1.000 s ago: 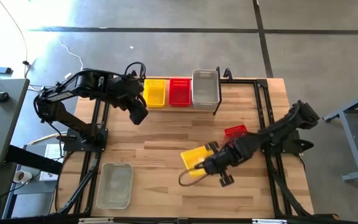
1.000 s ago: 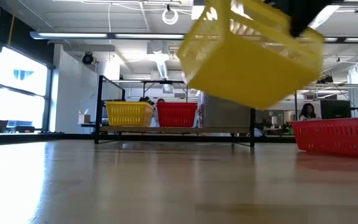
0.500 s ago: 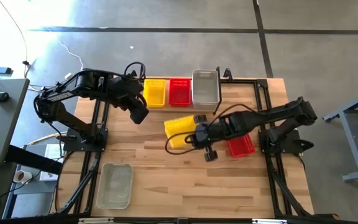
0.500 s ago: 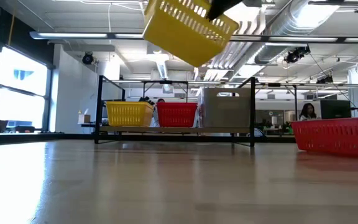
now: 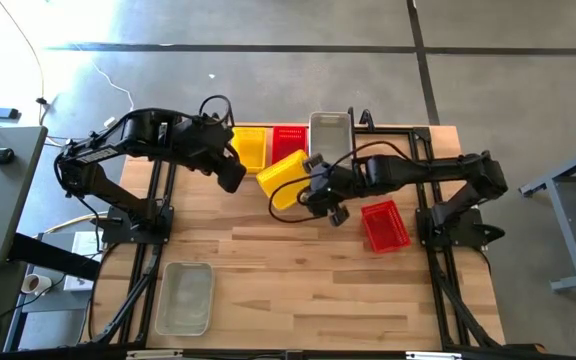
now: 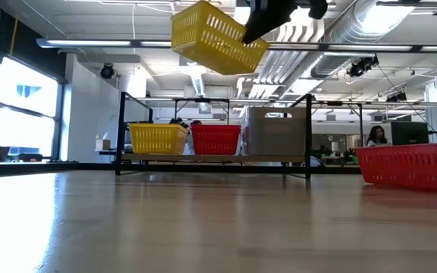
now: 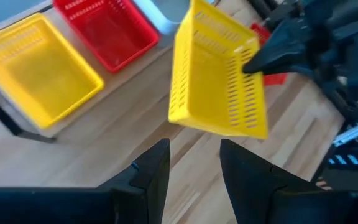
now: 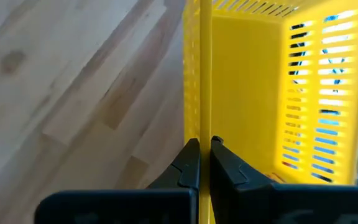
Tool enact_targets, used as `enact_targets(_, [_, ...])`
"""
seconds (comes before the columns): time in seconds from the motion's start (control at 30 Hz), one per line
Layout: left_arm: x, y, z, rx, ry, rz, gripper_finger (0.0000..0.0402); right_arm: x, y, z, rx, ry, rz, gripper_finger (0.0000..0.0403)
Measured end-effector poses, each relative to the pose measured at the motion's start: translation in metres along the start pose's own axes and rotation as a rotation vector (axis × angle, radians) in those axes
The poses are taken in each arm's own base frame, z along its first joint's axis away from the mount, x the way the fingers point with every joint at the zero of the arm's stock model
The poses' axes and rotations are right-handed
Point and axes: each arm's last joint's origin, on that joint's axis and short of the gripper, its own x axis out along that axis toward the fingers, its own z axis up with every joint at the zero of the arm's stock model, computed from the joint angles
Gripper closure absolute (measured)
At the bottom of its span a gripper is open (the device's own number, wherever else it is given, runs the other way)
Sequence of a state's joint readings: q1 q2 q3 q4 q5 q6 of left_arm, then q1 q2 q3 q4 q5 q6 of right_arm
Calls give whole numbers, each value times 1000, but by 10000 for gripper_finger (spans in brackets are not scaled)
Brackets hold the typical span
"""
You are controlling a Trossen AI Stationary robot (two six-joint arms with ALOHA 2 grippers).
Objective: Stack baskets on shelf by color
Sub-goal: Stack the yellow basket on top of the yellow baskets on the shelf
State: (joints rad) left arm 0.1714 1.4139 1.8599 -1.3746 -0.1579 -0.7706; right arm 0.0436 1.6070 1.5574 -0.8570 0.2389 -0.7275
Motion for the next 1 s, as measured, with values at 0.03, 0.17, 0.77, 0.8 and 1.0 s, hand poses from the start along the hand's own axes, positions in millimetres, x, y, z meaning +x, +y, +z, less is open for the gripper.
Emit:
enact_targets(0.03, [0,-1,0,-10,-4,-10,271,0,-1,-1,-22,1,0,403])
enact_targets(0.17, [0,-5,-1,-99,-6,-32,271,2,-6,-6,-102,14,-8,403])
enact_targets(0.77, [28,-19,0,-529,33,28,271,1,-20,-2,-305,104,-227,403])
enact_targets(0.8, [30,-20,0,-543,33,33,271,1,-21,-2,-303,112,-238,403])
enact_targets(1.0, [50,-25,3,-607,9,103,271,0,-22,-3,-295,164,-280,403])
